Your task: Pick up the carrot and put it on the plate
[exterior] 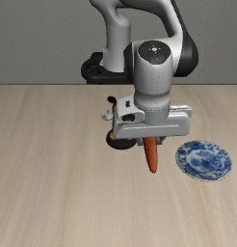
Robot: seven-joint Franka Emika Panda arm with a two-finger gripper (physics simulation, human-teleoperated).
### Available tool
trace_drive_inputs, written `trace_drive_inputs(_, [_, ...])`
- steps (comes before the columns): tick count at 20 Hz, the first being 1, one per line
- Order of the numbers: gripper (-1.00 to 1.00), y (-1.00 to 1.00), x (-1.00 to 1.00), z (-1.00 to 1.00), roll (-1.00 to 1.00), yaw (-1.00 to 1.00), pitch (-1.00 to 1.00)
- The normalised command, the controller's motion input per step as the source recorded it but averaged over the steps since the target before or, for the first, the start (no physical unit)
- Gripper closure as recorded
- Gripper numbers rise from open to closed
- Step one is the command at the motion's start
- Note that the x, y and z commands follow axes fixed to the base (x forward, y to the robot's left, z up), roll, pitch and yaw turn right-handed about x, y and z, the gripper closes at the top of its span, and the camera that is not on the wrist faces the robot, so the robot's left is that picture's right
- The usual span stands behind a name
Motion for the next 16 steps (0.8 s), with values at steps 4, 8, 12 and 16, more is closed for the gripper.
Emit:
trace_drive_inputs(4, [1.00,1.00,0.00,0.00,0.00,0.00,0.00])
trace_drive_inputs(8, [1.00,1.00,0.00,0.00,0.00,0.00,0.00])
trace_drive_inputs(12, [1.00,1.00,0.00,0.00,0.00,0.00,0.00])
trace_drive_inputs(16, [1.00,0.00,-1.00,0.00,0.00,0.00,0.00])
